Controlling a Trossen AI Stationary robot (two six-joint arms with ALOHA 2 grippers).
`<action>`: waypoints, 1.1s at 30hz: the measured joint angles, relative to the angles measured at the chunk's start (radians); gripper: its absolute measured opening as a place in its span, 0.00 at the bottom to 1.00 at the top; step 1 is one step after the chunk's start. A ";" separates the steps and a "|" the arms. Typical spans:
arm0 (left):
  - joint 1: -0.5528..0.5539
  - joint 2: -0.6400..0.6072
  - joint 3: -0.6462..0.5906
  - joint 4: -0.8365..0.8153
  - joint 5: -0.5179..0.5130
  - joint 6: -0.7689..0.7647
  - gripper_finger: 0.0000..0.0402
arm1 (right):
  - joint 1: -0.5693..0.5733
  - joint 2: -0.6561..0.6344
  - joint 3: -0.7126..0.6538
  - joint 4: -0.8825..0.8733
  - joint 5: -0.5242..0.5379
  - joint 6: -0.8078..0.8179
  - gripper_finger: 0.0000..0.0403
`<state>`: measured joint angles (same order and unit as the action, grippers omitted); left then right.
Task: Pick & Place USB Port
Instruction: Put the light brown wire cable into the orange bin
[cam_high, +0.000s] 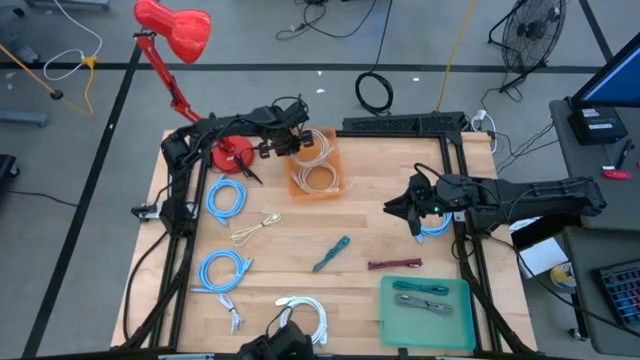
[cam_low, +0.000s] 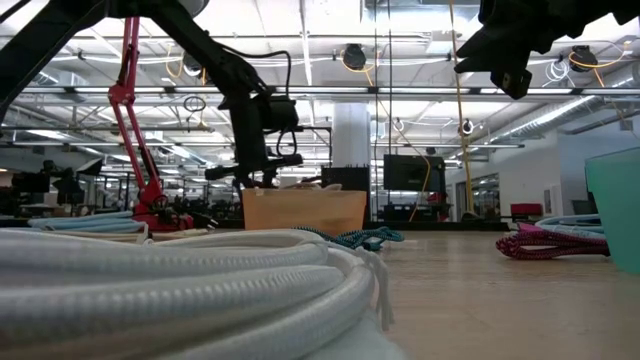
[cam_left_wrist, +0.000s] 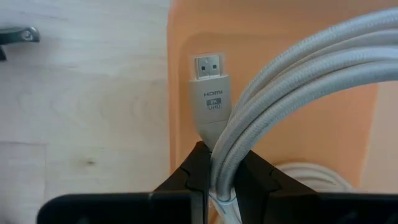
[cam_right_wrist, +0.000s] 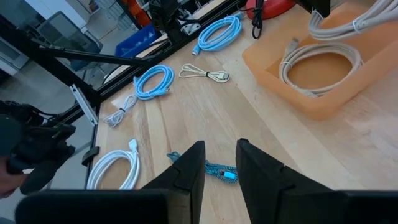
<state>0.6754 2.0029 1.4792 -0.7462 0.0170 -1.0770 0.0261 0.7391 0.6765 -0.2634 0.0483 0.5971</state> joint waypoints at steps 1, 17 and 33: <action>0.004 0.000 0.000 0.002 0.000 -0.001 0.11 | 0.000 0.000 0.000 0.000 0.000 -0.002 0.21; 0.018 0.000 0.000 0.071 0.011 0.003 0.28 | 0.000 0.000 0.000 -0.003 -0.001 -0.011 0.21; 0.003 -0.007 0.001 0.060 0.110 0.046 0.37 | 0.000 0.000 0.000 0.005 -0.001 -0.010 0.21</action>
<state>0.6786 1.9964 1.4799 -0.6857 0.1268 -1.0307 0.0261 0.7388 0.6765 -0.2584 0.0471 0.5873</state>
